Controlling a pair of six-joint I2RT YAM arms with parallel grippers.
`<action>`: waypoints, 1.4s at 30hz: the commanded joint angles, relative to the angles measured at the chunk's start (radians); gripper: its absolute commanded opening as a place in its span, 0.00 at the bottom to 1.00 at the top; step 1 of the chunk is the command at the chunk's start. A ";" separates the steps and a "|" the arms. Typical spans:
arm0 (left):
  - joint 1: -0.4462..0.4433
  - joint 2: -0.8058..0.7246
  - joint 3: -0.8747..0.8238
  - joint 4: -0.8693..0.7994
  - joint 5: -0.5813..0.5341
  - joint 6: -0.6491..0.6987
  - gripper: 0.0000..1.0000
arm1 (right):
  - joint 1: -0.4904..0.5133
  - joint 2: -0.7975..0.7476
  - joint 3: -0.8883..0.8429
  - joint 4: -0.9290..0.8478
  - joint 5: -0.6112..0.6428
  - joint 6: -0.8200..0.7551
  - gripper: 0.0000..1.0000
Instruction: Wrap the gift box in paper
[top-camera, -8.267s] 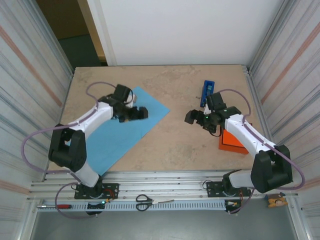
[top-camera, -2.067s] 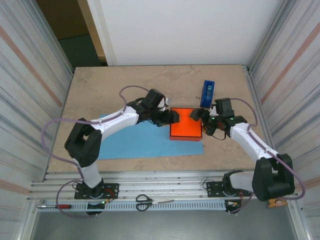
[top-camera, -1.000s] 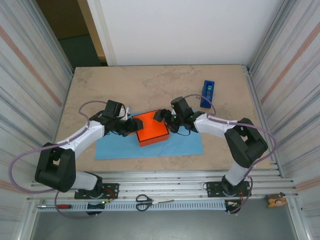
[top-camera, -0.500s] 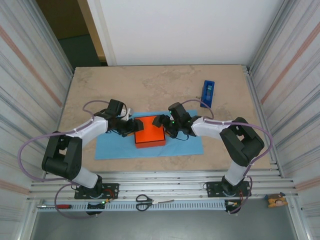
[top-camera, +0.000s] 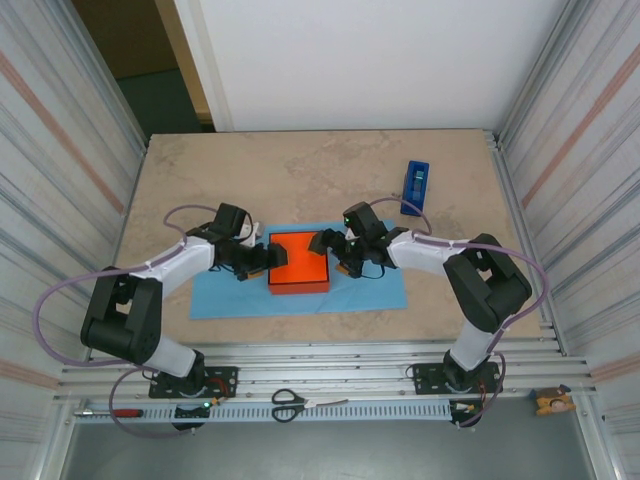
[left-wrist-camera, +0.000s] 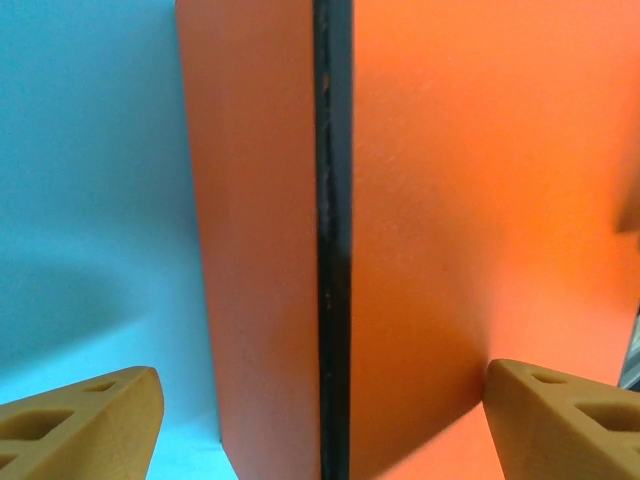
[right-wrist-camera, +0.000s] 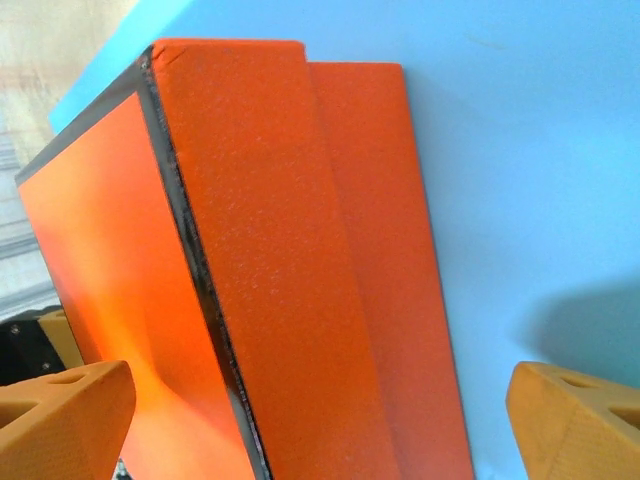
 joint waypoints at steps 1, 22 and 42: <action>0.006 -0.024 -0.011 0.021 0.014 -0.003 0.81 | -0.001 -0.007 0.025 -0.040 -0.061 -0.061 0.85; 0.010 -0.011 0.016 0.096 0.094 -0.009 0.65 | -0.012 0.052 0.077 0.067 -0.149 -0.020 0.70; 0.009 -0.036 0.015 0.127 0.114 -0.033 0.63 | -0.036 0.033 0.082 0.094 -0.174 -0.018 0.70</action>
